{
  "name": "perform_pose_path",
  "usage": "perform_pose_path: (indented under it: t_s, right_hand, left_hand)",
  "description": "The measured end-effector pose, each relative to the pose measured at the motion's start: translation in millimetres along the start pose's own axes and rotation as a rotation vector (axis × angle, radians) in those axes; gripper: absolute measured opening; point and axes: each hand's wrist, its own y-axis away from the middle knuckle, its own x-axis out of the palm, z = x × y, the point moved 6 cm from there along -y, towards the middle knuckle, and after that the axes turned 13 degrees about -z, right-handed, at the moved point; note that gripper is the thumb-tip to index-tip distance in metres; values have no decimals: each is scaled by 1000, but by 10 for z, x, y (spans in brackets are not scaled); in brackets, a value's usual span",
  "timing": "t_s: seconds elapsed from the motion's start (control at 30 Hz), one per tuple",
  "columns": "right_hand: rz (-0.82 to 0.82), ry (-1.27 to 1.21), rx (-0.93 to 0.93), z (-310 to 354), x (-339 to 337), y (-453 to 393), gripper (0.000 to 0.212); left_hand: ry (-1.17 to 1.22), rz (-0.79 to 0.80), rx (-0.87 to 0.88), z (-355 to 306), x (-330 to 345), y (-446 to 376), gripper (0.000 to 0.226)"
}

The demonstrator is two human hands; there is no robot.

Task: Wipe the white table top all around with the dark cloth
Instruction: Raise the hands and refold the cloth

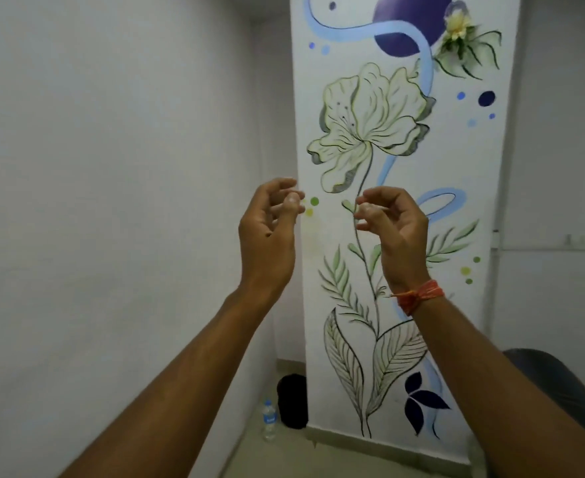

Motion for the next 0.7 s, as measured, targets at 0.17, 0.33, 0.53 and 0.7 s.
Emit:
perform_pose_path:
  t_s: [0.17, 0.33, 0.53, 0.7]
  right_hand:
    - [-144, 132, -16, -656, -214, -508, 33]
    - [-262, 270, -86, -1098, -769, -1034, 30]
    - [-380, 388, -188, -1637, -1543, -1833, 26]
    - [-455, 496, -242, -1937, -2232, -2514, 24]
  left_hand:
    - [138, 118, -55, 858, 640, -375, 15]
    - [301, 275, -158, 1550, 1702, -310, 17]
    - [444, 396, -203, 2243, 3029, -163, 19]
    - [526, 441, -270, 2652, 4130, -117, 20]
